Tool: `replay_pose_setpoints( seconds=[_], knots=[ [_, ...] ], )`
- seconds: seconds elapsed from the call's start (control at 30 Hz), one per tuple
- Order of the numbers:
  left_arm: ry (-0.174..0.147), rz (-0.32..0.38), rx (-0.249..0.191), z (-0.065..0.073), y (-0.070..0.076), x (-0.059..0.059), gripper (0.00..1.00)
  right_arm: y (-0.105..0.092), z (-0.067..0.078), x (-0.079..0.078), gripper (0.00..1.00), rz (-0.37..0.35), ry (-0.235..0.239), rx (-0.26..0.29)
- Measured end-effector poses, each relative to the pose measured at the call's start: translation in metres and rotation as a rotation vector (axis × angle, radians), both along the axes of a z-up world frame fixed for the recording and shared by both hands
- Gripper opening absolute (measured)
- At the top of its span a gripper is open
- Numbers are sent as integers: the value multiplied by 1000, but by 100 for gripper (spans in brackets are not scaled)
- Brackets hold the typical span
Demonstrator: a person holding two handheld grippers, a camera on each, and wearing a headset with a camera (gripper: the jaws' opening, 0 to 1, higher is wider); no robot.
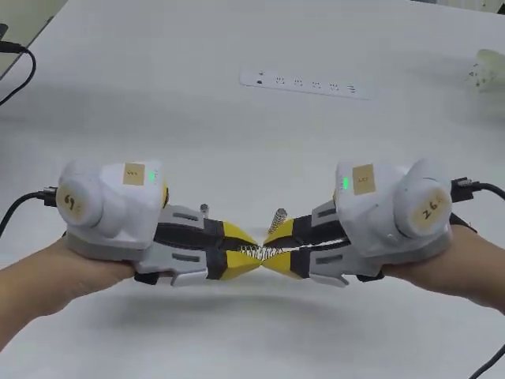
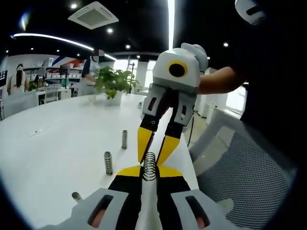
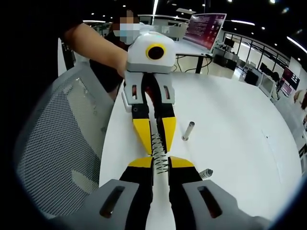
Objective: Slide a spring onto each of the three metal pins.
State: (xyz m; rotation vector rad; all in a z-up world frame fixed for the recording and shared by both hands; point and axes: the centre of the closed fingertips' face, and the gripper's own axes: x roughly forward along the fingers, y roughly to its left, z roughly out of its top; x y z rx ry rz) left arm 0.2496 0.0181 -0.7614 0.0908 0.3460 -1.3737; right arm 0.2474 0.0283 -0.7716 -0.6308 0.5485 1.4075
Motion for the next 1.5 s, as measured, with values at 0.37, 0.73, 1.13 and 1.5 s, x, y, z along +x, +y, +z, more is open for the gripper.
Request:
replay_pose_setpoints(
  seconds=[0.37, 0.73, 1.13, 1.5],
  knots=[
    [9, -6, -8, 3, 0, -3, 2, 0, 2, -3, 9, 24, -30, 3],
    [18, -10, 0, 1, 2, -5, 2, -4, -1, -4, 10, 28, -33, -5],
    [24, -7, -8, 4, 4, -4, 2, -13, -1, 2, 13, -10, -12, 30],
    [29, -13, -14, 6, 3, -5, 2, -9, 1, -3, 9, 31, -24, 42]
  ],
)
